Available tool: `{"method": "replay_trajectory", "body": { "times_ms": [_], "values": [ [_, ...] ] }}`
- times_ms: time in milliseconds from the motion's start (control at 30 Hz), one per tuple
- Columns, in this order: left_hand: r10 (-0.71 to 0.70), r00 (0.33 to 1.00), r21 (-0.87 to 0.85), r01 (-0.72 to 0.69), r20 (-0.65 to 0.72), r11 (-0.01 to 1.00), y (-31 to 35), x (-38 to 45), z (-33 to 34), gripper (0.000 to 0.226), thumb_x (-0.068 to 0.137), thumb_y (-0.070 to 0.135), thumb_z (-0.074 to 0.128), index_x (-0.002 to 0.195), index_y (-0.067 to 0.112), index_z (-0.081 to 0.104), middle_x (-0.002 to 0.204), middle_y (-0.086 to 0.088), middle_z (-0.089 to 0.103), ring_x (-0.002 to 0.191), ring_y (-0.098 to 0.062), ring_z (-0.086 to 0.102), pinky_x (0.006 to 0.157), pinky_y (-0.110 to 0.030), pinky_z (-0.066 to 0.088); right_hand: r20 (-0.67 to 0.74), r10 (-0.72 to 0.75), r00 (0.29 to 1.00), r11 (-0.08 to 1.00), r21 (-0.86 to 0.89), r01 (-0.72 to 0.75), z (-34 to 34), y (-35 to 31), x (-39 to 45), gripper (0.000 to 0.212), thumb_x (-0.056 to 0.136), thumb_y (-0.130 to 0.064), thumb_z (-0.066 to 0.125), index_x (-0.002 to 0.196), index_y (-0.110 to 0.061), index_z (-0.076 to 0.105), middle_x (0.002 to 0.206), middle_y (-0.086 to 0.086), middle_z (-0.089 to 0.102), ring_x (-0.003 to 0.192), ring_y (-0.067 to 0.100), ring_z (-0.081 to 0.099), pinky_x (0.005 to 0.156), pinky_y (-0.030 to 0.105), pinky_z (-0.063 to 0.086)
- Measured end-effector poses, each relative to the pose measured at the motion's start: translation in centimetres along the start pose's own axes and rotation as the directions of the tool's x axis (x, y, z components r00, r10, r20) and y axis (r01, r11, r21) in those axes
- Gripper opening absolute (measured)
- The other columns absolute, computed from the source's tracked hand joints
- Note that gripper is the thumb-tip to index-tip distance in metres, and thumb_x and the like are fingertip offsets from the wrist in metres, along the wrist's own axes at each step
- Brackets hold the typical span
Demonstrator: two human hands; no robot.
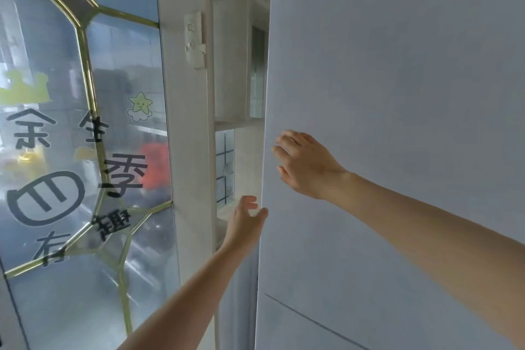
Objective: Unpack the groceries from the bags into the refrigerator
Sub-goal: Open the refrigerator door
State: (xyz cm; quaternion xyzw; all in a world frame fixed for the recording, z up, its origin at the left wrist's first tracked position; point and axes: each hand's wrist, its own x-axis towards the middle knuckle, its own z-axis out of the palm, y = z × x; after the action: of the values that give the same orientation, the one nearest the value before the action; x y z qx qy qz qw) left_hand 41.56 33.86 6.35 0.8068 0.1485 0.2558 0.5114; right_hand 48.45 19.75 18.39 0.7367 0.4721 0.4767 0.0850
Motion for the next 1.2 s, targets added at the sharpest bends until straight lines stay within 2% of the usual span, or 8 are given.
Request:
{"method": "replay_trajectory", "body": {
  "times_ms": [67, 267, 500, 633, 733, 867, 1100, 1200],
  "values": [
    [0.001, 1.000, 0.026, -0.001, 0.008, 1.000, -0.2, 2.4, 0.2, 0.045, 0.090, 0.033, 0.058, 0.132, 0.022, 0.045, 0.126, 0.008, 0.051, 0.105, -0.014, 0.053, 0.089, -0.032, 0.045, -0.023, -0.003, 1.000, 1.000, -0.013, 0.003, 1.0, 1.0, 1.8, 0.033, 0.083, -0.020, 0.062, 0.109, 0.001, 0.064, 0.115, 0.018, 0.062, 0.115, 0.037, 0.055, 0.095, 0.044, 0.048],
    [0.034, 0.988, -0.059, -0.025, 0.150, 0.998, -1.4, 7.6, 1.2, 0.059, 0.087, 0.041, 0.067, 0.137, 0.024, 0.039, 0.130, 0.009, 0.045, 0.113, -0.014, 0.050, 0.087, -0.028, 0.040, 0.049, -0.069, 0.996, 0.991, -0.108, 0.074, 4.5, 2.4, 5.6, 0.039, 0.081, -0.023, 0.065, 0.113, -0.001, 0.064, 0.121, 0.019, 0.061, 0.125, 0.037, 0.049, 0.107, 0.052, 0.035],
    [0.108, 0.944, -0.316, -0.004, 0.311, 0.949, -2.6, 11.5, 3.4, 0.031, 0.089, 0.025, 0.068, 0.114, 0.016, 0.051, 0.114, -0.005, 0.064, 0.102, -0.020, 0.064, 0.080, -0.032, 0.052, 0.195, -0.052, 0.979, 0.948, -0.298, 0.110, 6.8, 1.7, 7.0, 0.026, 0.073, -0.029, 0.070, 0.089, -0.008, 0.073, 0.111, 0.015, 0.067, 0.126, 0.033, 0.051, 0.105, 0.066, 0.027],
    [0.085, 0.910, -0.305, 0.047, 0.405, 0.951, -3.7, 12.7, 3.6, 0.048, 0.073, 0.047, 0.075, 0.110, 0.022, 0.059, 0.096, 0.007, 0.070, 0.087, -0.011, 0.069, 0.081, -0.037, 0.058, 0.423, 0.067, 0.904, 0.899, -0.418, 0.129, 6.9, -0.2, 8.1, 0.038, 0.091, -0.036, 0.052, 0.116, -0.012, 0.066, 0.131, 0.013, 0.055, 0.144, 0.035, 0.021, 0.096, 0.077, -0.013],
    [0.112, 0.883, -0.320, 0.045, 0.455, 0.946, -4.7, 13.0, 3.7, 0.029, 0.080, 0.041, 0.073, 0.102, 0.028, 0.059, 0.096, 0.006, 0.071, 0.085, -0.008, 0.070, 0.076, -0.033, 0.058, 0.598, 0.202, 0.775, 0.865, -0.480, 0.145, 7.4, -1.4, 9.2, 0.041, 0.098, -0.038, 0.041, 0.130, -0.018, 0.056, 0.139, 0.011, 0.045, 0.145, 0.040, 0.003, 0.075, 0.078, -0.031],
    [0.155, 0.856, -0.376, 0.050, 0.494, 0.925, -5.5, 12.8, 3.2, 0.022, 0.090, 0.021, 0.066, 0.110, 0.028, 0.060, 0.096, 0.008, 0.072, 0.088, -0.010, 0.070, 0.078, -0.031, 0.057, 0.593, 0.258, 0.762, 0.875, -0.478, 0.076, 7.4, -2.5, 10.0, 0.033, 0.093, -0.035, 0.047, 0.115, -0.019, 0.067, 0.117, 0.006, 0.055, 0.134, 0.038, 0.020, 0.077, 0.081, -0.028],
    [0.189, 0.844, -0.397, 0.030, 0.502, 0.918, -5.1, 12.5, 1.0, 0.030, 0.077, 0.031, 0.073, 0.105, 0.025, 0.067, 0.092, 0.003, 0.074, 0.087, -0.020, 0.071, 0.088, -0.049, 0.055, 0.559, 0.270, 0.784, 0.891, -0.454, 0.017, 5.8, -3.7, 10.8, 0.031, 0.090, -0.031, 0.045, 0.101, -0.018, 0.071, 0.107, 0.004, 0.057, 0.126, 0.032, 0.028, 0.083, 0.078, -0.029],
    [0.206, 0.843, -0.381, -0.001, 0.498, 0.925, -5.6, 11.0, -0.6, 0.042, 0.068, 0.034, 0.083, 0.104, 0.017, 0.067, 0.079, 0.005, 0.071, 0.074, -0.009, 0.068, 0.077, -0.034, 0.058, 0.495, 0.236, 0.836, 0.904, -0.427, -0.003, 4.4, -5.1, 10.3, 0.023, 0.084, -0.027, 0.051, 0.083, -0.014, 0.070, 0.094, 0.005, 0.057, 0.118, 0.032, 0.037, 0.085, 0.077, -0.030]
  ]
}}
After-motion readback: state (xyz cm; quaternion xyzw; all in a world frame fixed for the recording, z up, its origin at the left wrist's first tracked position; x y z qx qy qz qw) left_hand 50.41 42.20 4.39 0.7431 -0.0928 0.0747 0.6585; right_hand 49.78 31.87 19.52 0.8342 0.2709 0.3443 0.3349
